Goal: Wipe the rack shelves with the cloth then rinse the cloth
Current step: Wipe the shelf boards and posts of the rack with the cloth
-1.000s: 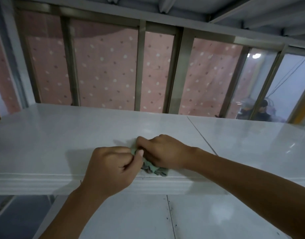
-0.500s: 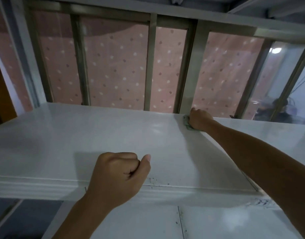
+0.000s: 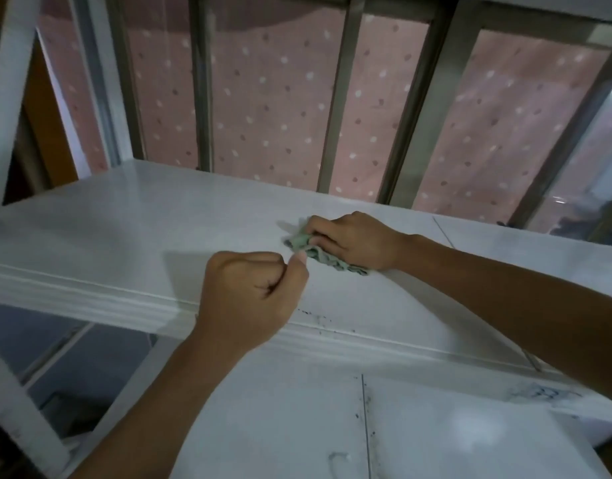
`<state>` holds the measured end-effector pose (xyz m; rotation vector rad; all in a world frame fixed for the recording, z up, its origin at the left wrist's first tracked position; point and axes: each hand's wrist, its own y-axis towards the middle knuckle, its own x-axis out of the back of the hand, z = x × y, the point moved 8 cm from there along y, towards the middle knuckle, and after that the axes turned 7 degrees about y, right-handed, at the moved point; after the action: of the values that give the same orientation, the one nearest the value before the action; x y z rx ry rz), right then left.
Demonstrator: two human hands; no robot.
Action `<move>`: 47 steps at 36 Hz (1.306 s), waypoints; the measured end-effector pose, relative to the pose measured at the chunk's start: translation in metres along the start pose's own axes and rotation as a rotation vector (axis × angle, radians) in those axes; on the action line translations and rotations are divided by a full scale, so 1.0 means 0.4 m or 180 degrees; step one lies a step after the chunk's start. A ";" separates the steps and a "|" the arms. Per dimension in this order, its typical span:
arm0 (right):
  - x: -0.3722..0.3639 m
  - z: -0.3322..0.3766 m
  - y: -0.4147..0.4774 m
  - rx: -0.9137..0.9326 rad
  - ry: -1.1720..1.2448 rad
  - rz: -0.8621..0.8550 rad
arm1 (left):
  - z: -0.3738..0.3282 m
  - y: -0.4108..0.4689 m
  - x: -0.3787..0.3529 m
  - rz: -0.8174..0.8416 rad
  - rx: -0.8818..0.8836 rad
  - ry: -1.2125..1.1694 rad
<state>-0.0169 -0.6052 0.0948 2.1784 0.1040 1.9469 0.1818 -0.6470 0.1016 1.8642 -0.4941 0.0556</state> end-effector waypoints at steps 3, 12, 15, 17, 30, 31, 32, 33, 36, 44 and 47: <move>0.028 0.097 -0.053 0.0376 0.0119 -0.0212 | -0.004 0.001 0.026 -0.0255 0.0100 -0.0036; 0.065 0.201 -0.173 0.0005 0.0178 -0.0349 | -0.012 -0.024 0.074 -0.0306 0.0152 0.0185; 0.068 0.221 -0.201 -0.0409 0.0063 -0.0488 | 0.007 -0.034 0.118 -0.0382 0.0329 0.0141; 0.061 0.236 -0.211 -0.0756 -0.0034 -0.0502 | 0.022 -0.044 0.155 -0.0472 0.0422 0.0121; 0.047 0.347 -0.096 -0.2078 -0.0601 -0.0609 | 0.158 -0.104 0.344 -0.0365 0.0135 0.0356; 0.047 0.352 -0.078 -0.2023 -0.0566 -0.0577 | 0.166 -0.109 0.351 -0.0327 0.0110 0.0343; 0.048 0.357 -0.061 -0.1941 -0.0556 -0.0555 | 0.174 -0.114 0.358 -0.0287 0.0090 0.0332; 0.049 0.364 -0.044 -0.1839 -0.0560 -0.0533 | 0.182 -0.119 0.364 -0.0249 0.0071 0.0328; 0.044 0.387 0.008 -0.1568 -0.0527 -0.0465 | 0.200 -0.139 0.391 -0.0139 -0.0034 0.0322; 0.012 0.510 0.173 -0.1212 -0.0454 -0.0473 | 0.248 -0.192 0.503 0.0038 -0.0294 0.0327; -0.004 0.576 0.269 -0.1054 -0.0315 -0.0459 | 0.274 -0.205 0.557 0.0009 -0.0301 0.0424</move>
<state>0.2006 -0.7366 0.0926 1.9857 -0.0709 1.6427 0.3919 -0.7942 0.0518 1.7543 -0.4006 0.1548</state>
